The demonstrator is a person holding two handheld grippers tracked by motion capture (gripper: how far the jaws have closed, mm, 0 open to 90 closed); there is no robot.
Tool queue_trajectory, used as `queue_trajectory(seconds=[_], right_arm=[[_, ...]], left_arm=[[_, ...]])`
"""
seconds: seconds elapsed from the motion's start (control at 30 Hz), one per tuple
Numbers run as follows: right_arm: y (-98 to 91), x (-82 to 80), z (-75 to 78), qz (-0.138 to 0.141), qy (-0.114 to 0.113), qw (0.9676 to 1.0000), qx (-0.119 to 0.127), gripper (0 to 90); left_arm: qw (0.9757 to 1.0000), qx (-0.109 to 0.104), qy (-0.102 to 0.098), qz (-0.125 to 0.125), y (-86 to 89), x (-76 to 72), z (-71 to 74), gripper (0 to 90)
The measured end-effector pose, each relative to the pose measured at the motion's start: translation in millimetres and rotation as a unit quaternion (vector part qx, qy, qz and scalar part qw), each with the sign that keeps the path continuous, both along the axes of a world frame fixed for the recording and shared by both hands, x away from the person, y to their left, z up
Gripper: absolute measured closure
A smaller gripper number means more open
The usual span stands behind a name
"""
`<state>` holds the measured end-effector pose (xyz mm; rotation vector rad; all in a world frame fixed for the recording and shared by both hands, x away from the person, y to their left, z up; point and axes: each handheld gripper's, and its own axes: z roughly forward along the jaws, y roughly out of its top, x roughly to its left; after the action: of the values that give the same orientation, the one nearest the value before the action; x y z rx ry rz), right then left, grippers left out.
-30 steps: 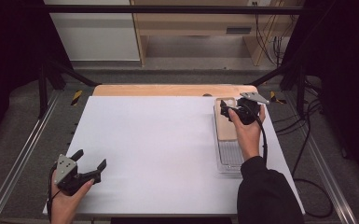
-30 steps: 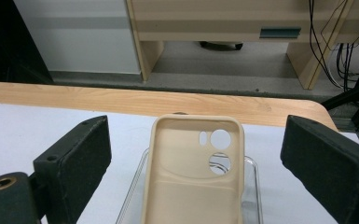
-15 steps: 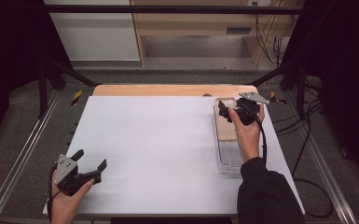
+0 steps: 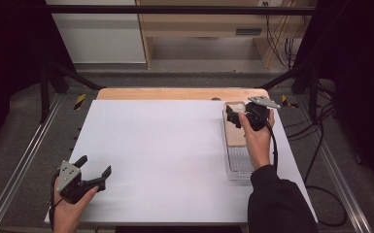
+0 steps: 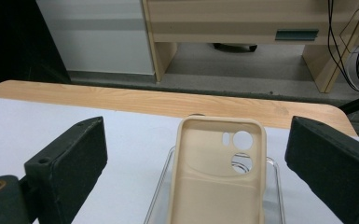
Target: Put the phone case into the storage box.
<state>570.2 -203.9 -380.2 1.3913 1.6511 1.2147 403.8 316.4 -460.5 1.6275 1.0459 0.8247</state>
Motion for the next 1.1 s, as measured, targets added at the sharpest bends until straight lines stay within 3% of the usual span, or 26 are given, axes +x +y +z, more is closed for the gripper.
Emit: queue_trajectory(seconds=[0.53,1.1], right_arm=[[5.3,-7.1,5.1,0.018,0.003,0.9998,0.007,6.1],[9.4,-25.4,16.7,0.041,-0.006,0.999,-0.018,5.5]], left_arm=[[1.0,0.002,-0.002,-0.003,-0.1,-0.3,0.4,4.3],[0.9999,-0.004,-0.007,-0.009,0.4,-1.4,1.3,3.3]])
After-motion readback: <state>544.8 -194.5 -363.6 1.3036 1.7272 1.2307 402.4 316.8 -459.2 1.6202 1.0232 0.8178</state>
